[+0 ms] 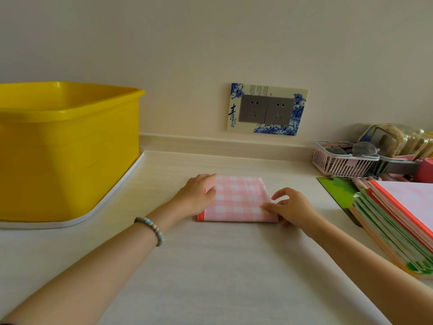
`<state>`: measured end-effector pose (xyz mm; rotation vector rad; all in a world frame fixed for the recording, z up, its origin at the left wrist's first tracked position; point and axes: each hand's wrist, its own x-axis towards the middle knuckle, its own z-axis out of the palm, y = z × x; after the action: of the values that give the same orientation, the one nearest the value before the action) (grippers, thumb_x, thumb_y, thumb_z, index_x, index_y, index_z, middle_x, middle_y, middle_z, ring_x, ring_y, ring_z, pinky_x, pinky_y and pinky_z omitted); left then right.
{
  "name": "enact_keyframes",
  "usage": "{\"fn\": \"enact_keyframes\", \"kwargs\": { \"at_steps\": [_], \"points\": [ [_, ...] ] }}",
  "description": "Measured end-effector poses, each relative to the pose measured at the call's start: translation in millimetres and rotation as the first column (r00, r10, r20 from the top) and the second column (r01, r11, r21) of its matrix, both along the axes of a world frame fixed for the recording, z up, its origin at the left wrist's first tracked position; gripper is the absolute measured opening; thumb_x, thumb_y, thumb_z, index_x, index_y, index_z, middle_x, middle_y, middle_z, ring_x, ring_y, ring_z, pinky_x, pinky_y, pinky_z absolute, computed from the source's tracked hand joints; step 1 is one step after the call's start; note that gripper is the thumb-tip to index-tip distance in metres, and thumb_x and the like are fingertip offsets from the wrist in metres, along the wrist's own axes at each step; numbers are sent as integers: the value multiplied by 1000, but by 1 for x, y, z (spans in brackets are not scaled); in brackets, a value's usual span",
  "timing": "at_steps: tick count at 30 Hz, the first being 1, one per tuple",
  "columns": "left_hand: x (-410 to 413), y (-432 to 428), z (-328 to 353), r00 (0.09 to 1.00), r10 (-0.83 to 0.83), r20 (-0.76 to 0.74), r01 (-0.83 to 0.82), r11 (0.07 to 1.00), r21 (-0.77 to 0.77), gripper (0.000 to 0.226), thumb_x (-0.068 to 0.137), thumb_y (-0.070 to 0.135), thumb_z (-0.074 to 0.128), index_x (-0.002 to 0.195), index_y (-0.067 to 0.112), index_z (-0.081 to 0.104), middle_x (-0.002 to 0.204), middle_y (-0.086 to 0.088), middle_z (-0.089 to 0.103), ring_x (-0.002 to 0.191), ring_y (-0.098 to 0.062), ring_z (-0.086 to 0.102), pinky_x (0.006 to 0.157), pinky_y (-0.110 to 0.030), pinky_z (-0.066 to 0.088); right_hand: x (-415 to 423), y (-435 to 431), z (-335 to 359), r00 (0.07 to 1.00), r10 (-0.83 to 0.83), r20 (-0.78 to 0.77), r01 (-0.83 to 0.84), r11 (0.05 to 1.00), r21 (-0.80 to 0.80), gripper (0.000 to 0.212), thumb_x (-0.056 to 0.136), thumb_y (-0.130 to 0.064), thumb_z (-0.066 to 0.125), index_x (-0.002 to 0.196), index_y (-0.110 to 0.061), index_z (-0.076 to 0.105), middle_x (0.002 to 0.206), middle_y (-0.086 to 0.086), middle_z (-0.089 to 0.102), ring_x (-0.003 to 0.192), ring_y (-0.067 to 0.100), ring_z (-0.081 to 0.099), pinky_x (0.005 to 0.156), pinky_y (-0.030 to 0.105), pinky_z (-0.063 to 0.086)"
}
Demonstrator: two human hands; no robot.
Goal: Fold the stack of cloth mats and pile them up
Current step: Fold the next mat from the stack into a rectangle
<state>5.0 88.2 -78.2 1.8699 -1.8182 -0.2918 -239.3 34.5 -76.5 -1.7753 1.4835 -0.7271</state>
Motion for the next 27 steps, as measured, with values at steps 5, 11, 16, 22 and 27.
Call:
{"fn": "enact_keyframes", "kwargs": {
  "at_steps": [5,11,16,22,27],
  "points": [
    [-6,-17,-22,994,-2,111,-13,991,135,50,103,27,19,151,16,12,160,-1,3,146,-14,-2,117,-29,2,1,6,0,1000,-12,-16,11,998,-63,31,80,-31,72,97,-14,53,88,1,64,53,12,56,45,19,43],
    [-6,-21,-32,970,-5,244,-45,979,197,53,102,30,17,152,18,5,160,2,-4,146,-14,-6,116,-35,-1,42,11,2,938,99,-332,-248,861,-444,38,96,-31,45,132,-16,48,138,1,43,118,21,51,99,32,39],
    [-8,-19,-33,952,1,305,-58,983,175,52,102,28,18,151,16,6,160,0,-2,146,-16,-3,116,-36,1,100,0,-9,794,167,-584,-404,863,-303,48,100,-21,26,148,-13,23,157,2,17,145,15,11,117,36,8],
    [-5,-21,-33,961,1,276,-42,989,144,54,101,31,21,151,17,9,160,2,2,146,-14,-1,115,-33,2,98,-11,-30,747,217,-628,-440,870,-223,50,102,-29,17,149,-13,15,159,1,9,146,13,5,118,33,2],
    [-9,-18,-32,924,32,380,-55,997,49,52,99,29,24,149,14,19,159,-3,12,146,-19,6,114,-33,9,71,-20,-29,747,183,-639,-385,903,-191,68,97,-53,21,151,-14,8,159,2,5,146,13,2,116,28,-2]
  ]
}}
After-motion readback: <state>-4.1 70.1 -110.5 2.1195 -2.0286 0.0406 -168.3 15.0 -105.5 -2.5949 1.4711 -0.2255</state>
